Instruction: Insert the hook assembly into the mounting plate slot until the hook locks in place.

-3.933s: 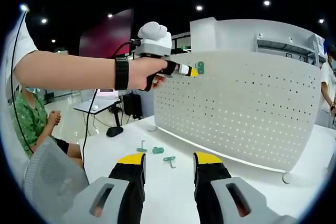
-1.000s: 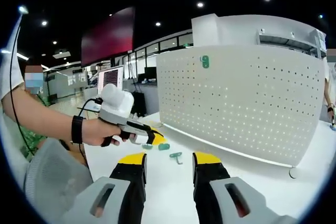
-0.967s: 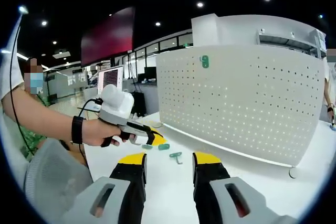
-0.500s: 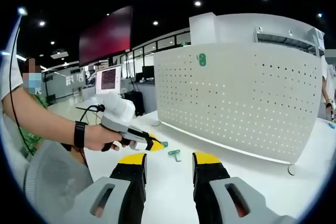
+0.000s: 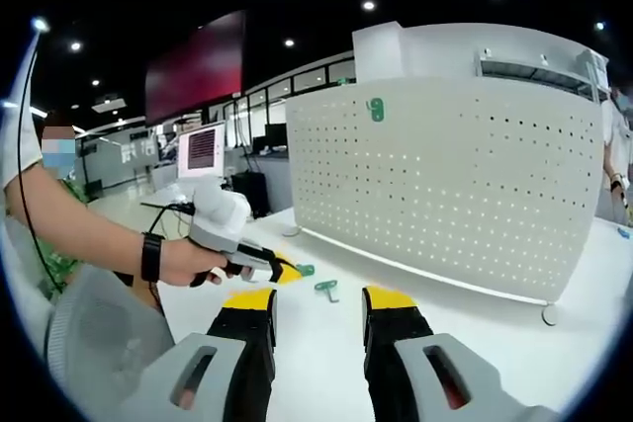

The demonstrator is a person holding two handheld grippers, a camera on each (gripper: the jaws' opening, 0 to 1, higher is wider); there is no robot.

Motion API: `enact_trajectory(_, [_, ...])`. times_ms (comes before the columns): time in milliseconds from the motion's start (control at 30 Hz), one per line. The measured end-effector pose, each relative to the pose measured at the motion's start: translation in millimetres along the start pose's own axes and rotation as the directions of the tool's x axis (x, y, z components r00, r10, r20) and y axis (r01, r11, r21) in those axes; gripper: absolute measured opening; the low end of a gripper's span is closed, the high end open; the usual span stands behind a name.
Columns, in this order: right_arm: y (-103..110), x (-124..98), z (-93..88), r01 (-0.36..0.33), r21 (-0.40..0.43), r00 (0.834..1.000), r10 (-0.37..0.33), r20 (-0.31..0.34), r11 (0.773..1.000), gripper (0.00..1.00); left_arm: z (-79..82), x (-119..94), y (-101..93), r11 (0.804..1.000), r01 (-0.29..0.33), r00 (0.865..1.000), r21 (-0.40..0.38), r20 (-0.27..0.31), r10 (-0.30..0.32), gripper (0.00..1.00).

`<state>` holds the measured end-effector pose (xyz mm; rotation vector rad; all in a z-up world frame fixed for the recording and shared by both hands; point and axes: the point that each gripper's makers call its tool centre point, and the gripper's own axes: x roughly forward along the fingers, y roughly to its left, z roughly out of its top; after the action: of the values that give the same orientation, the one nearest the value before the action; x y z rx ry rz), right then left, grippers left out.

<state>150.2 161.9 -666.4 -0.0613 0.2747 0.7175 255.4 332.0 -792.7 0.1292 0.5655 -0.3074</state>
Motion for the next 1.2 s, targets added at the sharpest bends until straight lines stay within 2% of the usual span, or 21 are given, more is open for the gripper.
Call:
enact_trajectory(267, [5, 4, -2.3, -0.013, 0.005, 1.000, 0.013, 0.000, 1.000, 0.34, -9.3, -12, 30.7, 0.999, -0.049, 0.999, -0.016, -0.007, 0.049, 0.12])
enact_trajectory(633, [2, 3, -1.0, -0.010, 0.002, 1.000, 0.010, 0.001, 1.000, 0.34, -16.3, -20, 47.8, 0.996, -0.090, 0.996, -0.001, -0.011, 0.090, 0.12])
enact_trajectory(867, [3, 2, -5.7, -0.012, 0.008, 1.000, 0.012, -0.008, 1.000, 0.34, -17.0, -20, 68.0, 0.992, -0.123, 0.992, -0.004, -0.020, 0.123, 0.13])
enact_trajectory(1000, [2, 2, -6.1, -0.011, 0.014, 1.000, 0.011, -0.008, 1.000, 0.34, -15.0, -17, 77.5, 0.993, -0.122, 0.992, 0.006, -0.027, 0.122, 0.13])
enact_trajectory(1133, [1, 2, -7.5, -0.009, 0.012, 1.000, 0.010, -0.015, 1.000, 0.34, -13.1, -14, 80.6, 0.996, -0.090, 0.995, 0.014, -0.033, 0.090, 0.14])
enact_trajectory(1200, [0, 2, -7.7, -0.007, 0.012, 1.000, 0.007, -0.018, 1.000, 0.34, -14.7, -13, 82.9, 0.996, -0.081, 0.996, 0.043, -0.045, 0.083, 0.15])
